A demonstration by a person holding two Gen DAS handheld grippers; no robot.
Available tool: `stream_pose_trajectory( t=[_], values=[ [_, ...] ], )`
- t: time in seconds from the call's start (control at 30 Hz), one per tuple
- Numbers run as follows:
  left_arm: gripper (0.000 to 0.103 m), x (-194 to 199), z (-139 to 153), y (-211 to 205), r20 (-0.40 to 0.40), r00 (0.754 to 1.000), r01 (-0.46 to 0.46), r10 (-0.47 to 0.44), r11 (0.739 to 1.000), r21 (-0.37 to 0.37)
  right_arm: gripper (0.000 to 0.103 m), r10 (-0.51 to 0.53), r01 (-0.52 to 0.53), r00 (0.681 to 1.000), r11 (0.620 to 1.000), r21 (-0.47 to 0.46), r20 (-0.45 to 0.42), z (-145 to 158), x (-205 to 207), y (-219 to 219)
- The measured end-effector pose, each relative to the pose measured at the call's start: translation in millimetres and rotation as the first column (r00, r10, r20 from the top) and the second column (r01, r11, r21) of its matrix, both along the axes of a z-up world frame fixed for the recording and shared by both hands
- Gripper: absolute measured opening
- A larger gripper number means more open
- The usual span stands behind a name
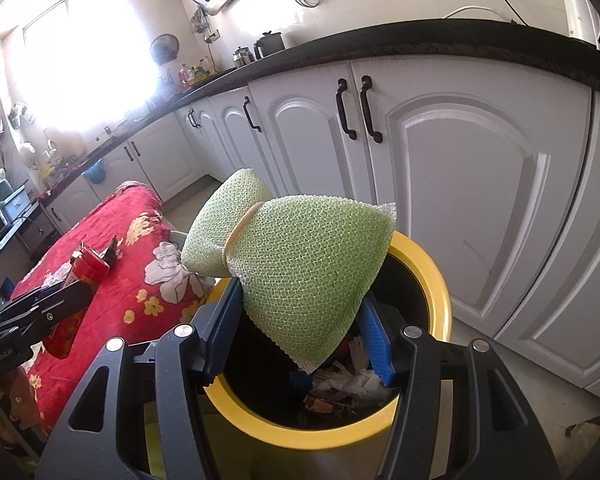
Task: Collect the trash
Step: 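Carry the red can and green pad over the yellow bin with both tools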
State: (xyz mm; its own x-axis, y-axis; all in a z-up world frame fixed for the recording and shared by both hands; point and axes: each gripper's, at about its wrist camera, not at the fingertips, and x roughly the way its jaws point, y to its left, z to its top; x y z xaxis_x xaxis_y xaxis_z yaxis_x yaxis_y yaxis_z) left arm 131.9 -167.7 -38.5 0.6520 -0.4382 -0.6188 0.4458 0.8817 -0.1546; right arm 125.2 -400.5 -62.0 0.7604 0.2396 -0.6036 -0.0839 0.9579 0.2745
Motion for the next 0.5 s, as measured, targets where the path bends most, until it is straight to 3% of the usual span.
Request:
stream_pose_trajectory(
  t=[0.5],
  values=[
    [0.027,15.3,-8.7,-29.1,-0.008,1.0,0.027,-0.027,1.0,0.014,0.054,-0.027,0.027,0.999,1.0,0.006,-0.034,-17.7,-5.4,-15.7]
  ],
)
